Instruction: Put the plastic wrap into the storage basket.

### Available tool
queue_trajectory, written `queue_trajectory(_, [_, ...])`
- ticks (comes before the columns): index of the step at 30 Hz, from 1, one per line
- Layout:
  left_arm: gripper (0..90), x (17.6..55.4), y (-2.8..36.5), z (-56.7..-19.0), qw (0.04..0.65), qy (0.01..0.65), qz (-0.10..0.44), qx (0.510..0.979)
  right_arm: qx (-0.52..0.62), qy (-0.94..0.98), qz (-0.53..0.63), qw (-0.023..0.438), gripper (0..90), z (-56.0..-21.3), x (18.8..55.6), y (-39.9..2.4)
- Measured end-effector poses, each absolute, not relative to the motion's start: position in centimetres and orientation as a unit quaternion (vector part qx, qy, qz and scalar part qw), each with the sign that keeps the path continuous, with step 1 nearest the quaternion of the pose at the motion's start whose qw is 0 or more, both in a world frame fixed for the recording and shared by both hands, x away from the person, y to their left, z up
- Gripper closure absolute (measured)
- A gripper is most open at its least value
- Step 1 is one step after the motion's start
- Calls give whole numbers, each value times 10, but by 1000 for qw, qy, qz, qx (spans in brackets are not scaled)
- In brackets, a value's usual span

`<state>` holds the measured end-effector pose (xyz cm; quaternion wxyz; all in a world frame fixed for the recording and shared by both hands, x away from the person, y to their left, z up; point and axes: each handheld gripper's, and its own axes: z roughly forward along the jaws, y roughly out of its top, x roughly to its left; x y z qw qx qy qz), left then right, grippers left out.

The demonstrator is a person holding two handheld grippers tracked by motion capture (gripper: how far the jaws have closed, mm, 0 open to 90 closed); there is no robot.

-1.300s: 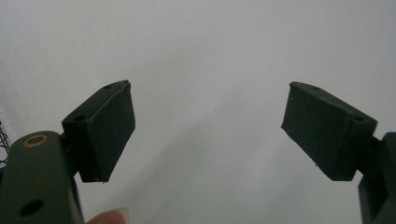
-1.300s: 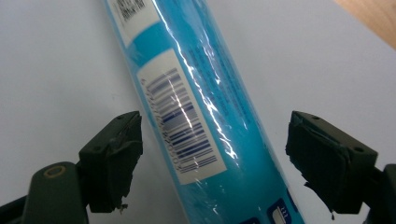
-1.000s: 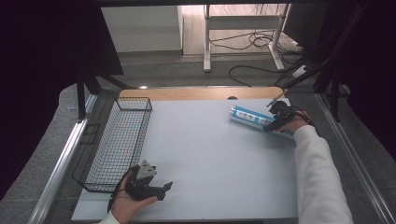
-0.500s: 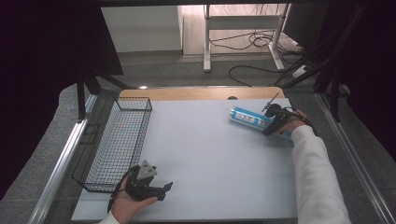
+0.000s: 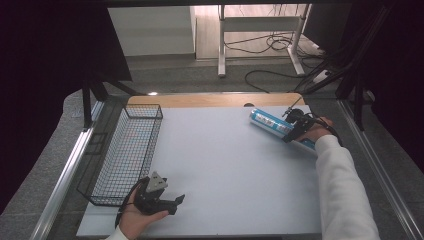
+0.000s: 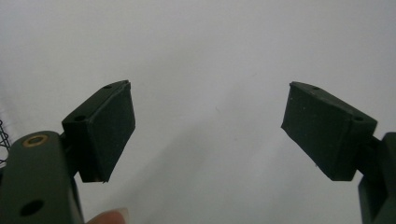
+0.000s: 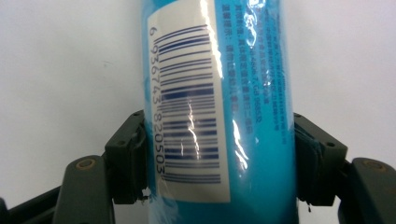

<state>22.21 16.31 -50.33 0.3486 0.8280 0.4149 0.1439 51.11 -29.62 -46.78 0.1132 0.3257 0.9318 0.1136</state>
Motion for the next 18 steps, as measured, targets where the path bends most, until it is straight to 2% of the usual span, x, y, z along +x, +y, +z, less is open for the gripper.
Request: queue_trajectory(18, [171, 221, 162, -502, 347, 412, 143, 830, 366, 909, 171, 104, 322, -430, 481, -292])
